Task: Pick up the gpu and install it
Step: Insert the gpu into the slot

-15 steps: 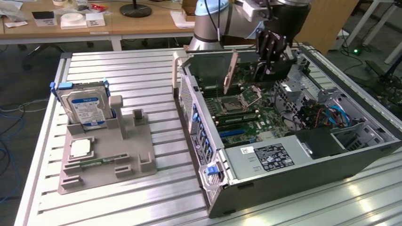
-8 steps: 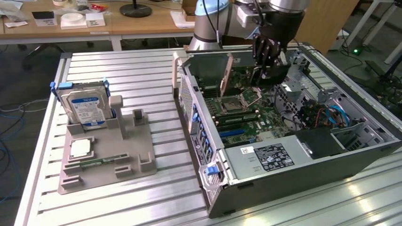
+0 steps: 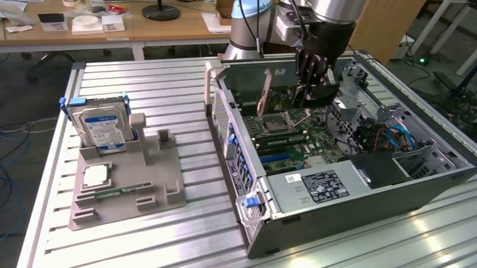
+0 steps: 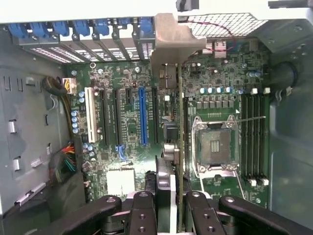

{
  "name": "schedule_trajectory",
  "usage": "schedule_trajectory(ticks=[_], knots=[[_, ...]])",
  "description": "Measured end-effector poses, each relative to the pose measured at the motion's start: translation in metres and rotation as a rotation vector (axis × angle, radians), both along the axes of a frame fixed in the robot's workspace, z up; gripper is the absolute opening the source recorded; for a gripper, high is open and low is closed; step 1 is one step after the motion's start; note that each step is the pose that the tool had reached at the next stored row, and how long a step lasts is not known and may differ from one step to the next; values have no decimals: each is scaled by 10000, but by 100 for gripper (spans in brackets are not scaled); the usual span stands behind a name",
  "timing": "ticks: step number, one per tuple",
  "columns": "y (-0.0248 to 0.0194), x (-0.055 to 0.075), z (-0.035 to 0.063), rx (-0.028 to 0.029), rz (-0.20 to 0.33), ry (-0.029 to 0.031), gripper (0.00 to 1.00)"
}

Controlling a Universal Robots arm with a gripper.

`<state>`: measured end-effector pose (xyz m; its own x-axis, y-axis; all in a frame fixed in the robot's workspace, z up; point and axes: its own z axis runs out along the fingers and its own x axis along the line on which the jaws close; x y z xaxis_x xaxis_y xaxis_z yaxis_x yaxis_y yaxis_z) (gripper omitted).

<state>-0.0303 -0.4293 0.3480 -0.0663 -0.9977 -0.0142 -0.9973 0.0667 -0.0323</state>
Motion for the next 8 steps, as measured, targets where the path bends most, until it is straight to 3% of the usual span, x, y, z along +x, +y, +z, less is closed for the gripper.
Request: schedule_trajectory(ticks=[8], knots=[[-56,-83,-116,-1,39,3,28]])
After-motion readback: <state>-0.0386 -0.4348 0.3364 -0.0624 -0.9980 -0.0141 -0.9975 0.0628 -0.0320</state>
